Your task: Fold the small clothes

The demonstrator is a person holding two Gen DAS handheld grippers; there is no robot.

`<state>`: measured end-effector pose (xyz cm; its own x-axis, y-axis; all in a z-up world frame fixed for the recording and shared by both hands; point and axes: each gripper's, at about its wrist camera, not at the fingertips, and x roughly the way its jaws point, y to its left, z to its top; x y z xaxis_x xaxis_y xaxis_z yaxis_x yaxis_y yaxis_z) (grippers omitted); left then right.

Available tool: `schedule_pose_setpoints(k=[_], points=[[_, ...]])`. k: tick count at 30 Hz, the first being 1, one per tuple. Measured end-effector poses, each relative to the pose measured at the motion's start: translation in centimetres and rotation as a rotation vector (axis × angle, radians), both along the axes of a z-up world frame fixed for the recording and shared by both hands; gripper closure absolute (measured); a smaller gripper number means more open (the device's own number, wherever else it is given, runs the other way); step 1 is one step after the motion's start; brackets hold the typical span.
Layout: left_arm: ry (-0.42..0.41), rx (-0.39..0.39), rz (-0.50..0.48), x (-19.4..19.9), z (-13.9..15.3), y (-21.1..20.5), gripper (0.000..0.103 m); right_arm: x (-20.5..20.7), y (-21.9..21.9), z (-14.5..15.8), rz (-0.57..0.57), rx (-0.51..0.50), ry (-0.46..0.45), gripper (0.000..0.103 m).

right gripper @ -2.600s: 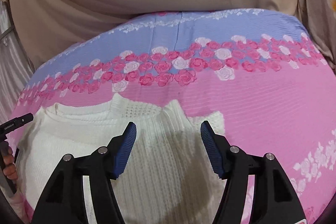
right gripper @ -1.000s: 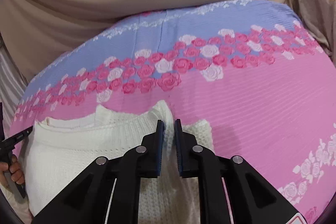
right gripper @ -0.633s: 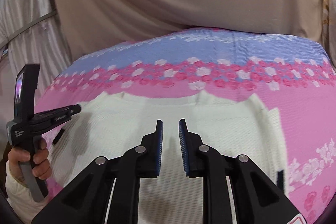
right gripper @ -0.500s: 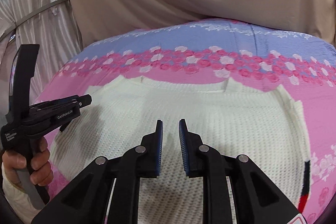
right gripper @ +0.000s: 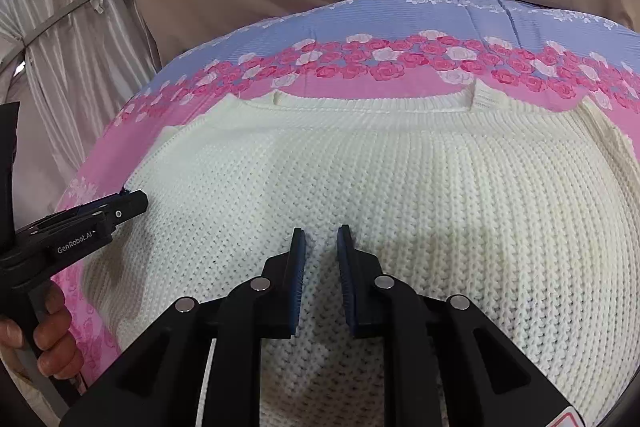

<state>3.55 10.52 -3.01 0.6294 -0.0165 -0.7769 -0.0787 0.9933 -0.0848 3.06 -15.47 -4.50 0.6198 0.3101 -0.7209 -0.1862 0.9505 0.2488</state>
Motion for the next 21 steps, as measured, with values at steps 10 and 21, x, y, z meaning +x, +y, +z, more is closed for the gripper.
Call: schedule_pose_setpoints(k=[10, 21], points=[[0.083, -0.153, 0.090, 0.9, -3.2, 4.5, 0.019, -0.2, 0.1, -0.3, 0.013, 0.010, -0.036, 0.087], [0.026, -0.223, -0.098, 1.1, 1.3, -0.4, 0.081, -0.4, -0.3, -0.2, 0.020, 0.058, -0.033, 0.087]])
